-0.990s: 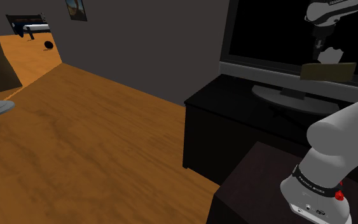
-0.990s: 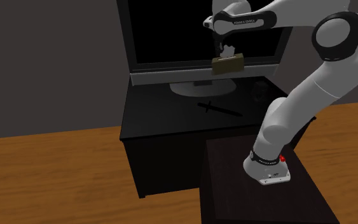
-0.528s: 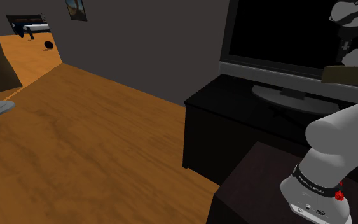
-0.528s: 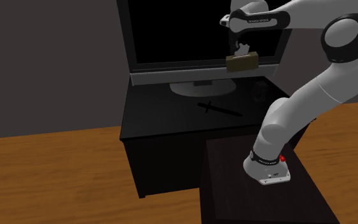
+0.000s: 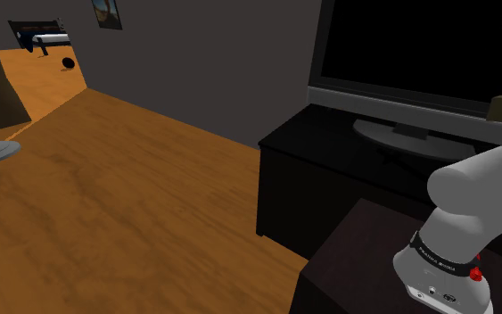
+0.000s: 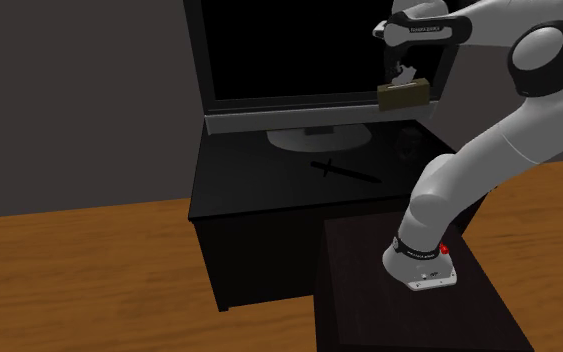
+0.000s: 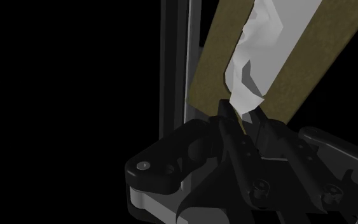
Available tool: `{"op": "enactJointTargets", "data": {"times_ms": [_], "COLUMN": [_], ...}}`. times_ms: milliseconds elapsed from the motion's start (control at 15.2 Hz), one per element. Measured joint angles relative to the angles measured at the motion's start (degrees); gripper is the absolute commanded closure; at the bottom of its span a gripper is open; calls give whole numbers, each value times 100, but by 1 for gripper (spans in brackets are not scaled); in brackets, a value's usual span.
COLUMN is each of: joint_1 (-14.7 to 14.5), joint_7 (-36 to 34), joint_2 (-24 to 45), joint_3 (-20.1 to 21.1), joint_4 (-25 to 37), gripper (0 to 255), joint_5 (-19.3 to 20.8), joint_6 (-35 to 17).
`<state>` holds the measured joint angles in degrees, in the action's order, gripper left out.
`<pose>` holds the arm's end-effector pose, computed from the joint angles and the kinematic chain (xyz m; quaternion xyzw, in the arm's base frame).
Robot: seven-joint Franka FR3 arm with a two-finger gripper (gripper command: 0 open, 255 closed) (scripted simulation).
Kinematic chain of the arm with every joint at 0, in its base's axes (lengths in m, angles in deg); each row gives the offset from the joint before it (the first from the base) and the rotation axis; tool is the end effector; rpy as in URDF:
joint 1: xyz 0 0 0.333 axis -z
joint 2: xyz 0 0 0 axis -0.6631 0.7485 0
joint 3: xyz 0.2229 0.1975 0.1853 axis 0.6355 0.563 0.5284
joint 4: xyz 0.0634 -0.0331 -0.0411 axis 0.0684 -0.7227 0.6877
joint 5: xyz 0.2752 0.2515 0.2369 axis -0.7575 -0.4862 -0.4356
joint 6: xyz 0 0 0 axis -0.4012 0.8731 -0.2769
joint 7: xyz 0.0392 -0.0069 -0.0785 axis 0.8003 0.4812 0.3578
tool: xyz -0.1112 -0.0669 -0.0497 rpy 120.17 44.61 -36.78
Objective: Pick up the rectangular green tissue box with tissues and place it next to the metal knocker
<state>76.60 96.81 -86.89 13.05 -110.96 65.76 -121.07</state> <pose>0.0256 -0.5285 0.5867 0.9774 0.0646 -0.0701 0.1884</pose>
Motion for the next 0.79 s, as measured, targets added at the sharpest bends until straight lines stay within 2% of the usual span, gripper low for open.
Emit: {"op": "enactJointTargets", "data": {"times_ms": [396, 660, 792], "joint_1": [-60, -263, -468], "joint_7": [933, 1608, 1971], "joint_2": [238, 489, 680], "joint_3": [-938, -1673, -2162], "joint_4": [405, 831, 1050], "gripper": [255, 255, 255], "joint_5": [-137, -380, -568], "joint_6": [-281, -396, -506]}}
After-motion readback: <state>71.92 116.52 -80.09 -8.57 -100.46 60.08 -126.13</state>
